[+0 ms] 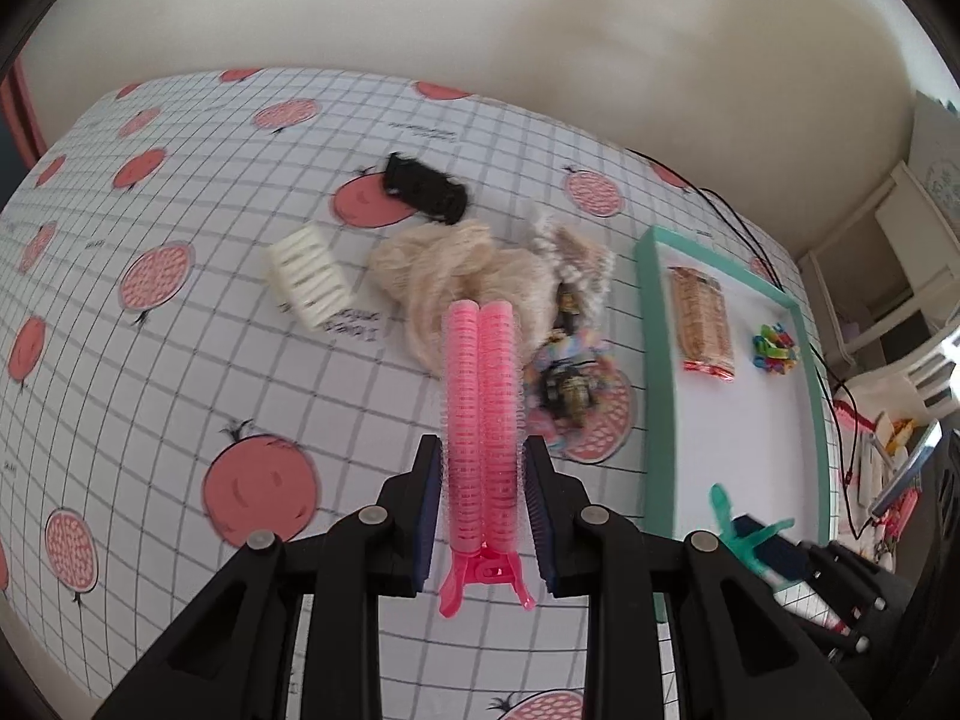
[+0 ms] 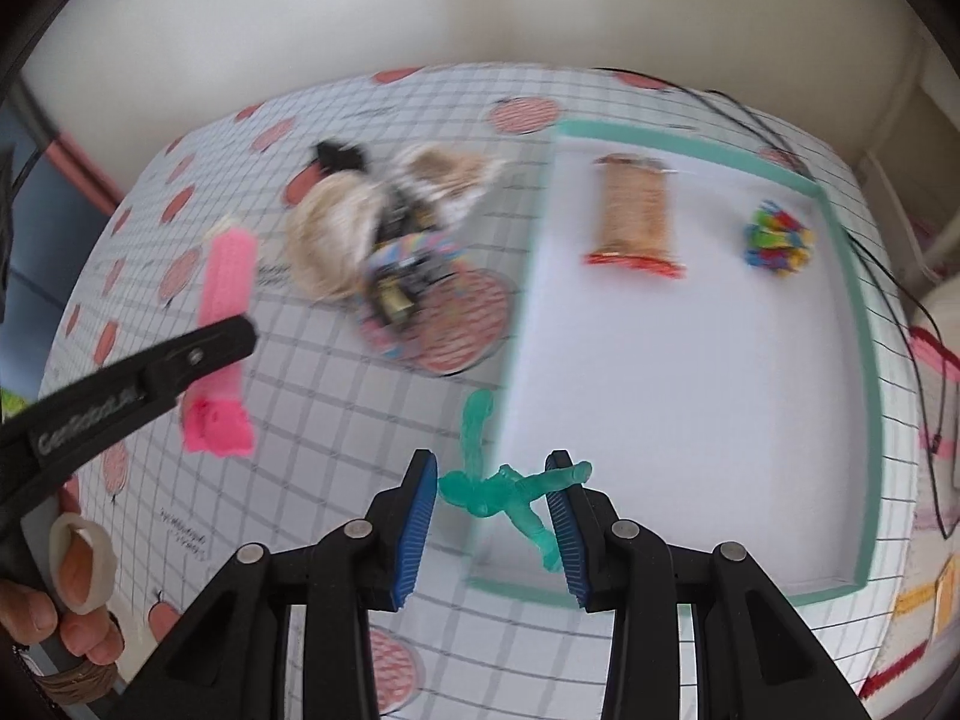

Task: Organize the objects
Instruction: 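Carry the pink curler with the left tool while the right tool carries the green figure into the tray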

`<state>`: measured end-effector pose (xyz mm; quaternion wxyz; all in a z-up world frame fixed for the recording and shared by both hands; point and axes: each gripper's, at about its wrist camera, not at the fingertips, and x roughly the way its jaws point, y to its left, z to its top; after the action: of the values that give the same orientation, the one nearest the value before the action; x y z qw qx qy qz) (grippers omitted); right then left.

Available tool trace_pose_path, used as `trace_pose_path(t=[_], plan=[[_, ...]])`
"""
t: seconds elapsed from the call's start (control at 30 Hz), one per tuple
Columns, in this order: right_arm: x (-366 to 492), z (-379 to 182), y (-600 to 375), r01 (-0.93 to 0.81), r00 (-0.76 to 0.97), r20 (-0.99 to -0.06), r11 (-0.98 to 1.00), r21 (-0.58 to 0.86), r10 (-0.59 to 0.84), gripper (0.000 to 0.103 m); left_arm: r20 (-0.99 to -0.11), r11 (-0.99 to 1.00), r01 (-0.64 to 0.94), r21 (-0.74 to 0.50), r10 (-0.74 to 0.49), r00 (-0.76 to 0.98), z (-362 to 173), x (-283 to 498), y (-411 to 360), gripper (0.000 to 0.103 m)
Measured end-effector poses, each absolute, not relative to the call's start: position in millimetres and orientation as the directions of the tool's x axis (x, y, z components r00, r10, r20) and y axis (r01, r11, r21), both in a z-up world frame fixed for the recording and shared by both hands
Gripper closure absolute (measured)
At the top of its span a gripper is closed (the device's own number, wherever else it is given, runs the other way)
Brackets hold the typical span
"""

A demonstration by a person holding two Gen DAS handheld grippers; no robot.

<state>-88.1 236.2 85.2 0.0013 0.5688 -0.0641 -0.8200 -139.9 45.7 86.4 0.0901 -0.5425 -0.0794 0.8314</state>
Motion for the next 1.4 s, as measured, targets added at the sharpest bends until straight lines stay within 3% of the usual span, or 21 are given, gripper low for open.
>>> trace_pose_path(t=[0.6,1.4], plan=[[-78,88,361,-0.329,-0.402,-0.915,-0.931,0.160,-0.015,0.063,-0.851,-0.924,-0.281,-0.261,0.357,-0.385,100,-136,156,0.075],[-98,59,400,-0.418,-0.428,-0.904,-0.885,0.203,-0.006,0.063,-0.898,-0.913,-0.342,-0.221,0.328,-0.295,41,-169,219,0.075]])
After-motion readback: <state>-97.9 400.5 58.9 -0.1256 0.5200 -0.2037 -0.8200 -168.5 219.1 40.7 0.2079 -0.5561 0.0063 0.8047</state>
